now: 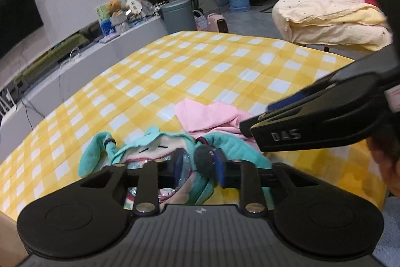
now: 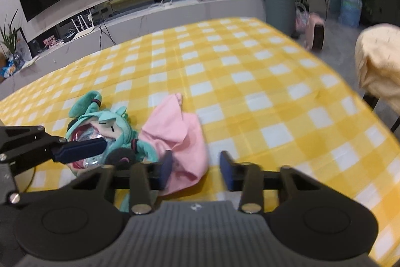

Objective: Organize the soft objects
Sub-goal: 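Grasp the teal plush with the left tool while the right tool grasps the pink fabric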

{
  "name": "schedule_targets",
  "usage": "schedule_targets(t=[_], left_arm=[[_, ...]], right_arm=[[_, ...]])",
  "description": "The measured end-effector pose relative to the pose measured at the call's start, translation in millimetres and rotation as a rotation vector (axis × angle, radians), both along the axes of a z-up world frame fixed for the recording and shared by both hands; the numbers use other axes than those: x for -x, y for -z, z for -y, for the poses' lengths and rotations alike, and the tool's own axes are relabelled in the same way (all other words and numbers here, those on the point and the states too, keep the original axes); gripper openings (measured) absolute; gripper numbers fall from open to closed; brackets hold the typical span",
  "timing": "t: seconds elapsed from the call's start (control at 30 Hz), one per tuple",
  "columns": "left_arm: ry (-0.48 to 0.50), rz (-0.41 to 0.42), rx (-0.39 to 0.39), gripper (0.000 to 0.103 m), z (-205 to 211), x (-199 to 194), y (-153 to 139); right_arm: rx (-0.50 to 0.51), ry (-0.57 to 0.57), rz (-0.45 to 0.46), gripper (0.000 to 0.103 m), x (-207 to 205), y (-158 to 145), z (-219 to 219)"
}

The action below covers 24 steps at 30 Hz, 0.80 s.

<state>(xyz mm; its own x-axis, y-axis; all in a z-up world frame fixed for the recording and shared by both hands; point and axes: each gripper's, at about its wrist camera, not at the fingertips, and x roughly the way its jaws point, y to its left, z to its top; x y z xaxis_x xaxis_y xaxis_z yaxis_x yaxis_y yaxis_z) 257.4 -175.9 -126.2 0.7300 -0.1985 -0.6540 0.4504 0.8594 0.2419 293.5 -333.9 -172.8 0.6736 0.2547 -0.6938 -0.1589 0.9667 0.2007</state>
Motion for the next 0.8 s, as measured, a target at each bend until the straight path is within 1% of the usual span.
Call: schedule_targets(t=[0.03, 0.07, 0.1, 0.13, 0.23, 0.37, 0.43, 0.5, 0.53, 0.6, 0.63, 0.67, 0.73, 0.77, 0.8], left_arm=[[0.005, 0.001, -0.003, 0.01, 0.9, 1.3, -1.6], [0.007, -0.001, -0.006, 0.006, 1.9, 2.7, -3.4], [0.004, 0.0, -0.012, 0.004, 2.7, 3.9, -5.0], [0.002, -0.003, -0.011, 0.0, 2.6, 5.2, -6.3], [-0.014, -0.018, 0.012, 0.0, -1.5, 12.2, -11.9], [-0.01, -0.022, 0.036, 0.0, -8.3, 32.7, -19.2], [-0.023, -0.03, 0.047, 0.0, -11.6, 41.4, -21.1], [-0.033, -0.035, 0.04, 0.0, -13.4, 46.4, -21.6], [-0.032, -0.032, 0.031, 0.002, -13.6, 47.3, -21.4], [-0.034, -0.029, 0.028, 0.011, -12.5, 46.4, -21.1], [-0.035, -0.031, 0.022, 0.02, -11.0, 43.9, -21.2], [-0.033, -0.027, 0.007, 0.028, -9.1, 42.3, -20.9], [-0.029, 0.0, -0.038, 0.033, -4.5, 38.1, -18.5], [-0.026, 0.008, -0.052, 0.033, -2.8, 35.3, -16.5], [-0.024, 0.007, -0.059, 0.033, -2.8, 32.6, -14.2]], right_arm=[[-0.004, -0.005, -0.009, 0.008, 0.2, 1.8, -1.1], [0.002, -0.003, -0.006, 0.005, 2.3, 2.1, -2.3], [0.008, 0.0, 0.0, 0.0, 5.0, 1.7, -3.1], [0.009, -0.002, 0.002, 0.0, 8.1, 0.4, -3.3], [-0.004, 0.01, 0.014, 0.0, 22.8, -6.6, 0.4], [-0.027, 0.017, 0.016, 0.0, 50.8, -15.0, 5.9], [-0.044, 0.012, 0.001, 0.0, 63.4, -15.2, 6.3], [-0.062, 0.005, -0.01, 0.0, 75.8, -13.6, 5.6], [-0.061, 0.005, -0.011, 0.0, 80.0, -12.7, 5.0], [-0.042, 0.014, 0.001, 0.0, 85.0, -11.4, 4.4], [-0.026, 0.023, 0.006, 0.001, 84.7, -11.1, 4.8], [-0.01, 0.039, 0.007, 0.006, 82.5, -11.1, 6.1], [-0.009, 0.046, 0.014, 0.013, 76.4, -12.9, 11.2], [-0.013, 0.038, 0.02, 0.026, 71.7, -13.8, 13.2], [-0.013, 0.039, 0.027, 0.036, 67.4, -14.6, 14.5]])
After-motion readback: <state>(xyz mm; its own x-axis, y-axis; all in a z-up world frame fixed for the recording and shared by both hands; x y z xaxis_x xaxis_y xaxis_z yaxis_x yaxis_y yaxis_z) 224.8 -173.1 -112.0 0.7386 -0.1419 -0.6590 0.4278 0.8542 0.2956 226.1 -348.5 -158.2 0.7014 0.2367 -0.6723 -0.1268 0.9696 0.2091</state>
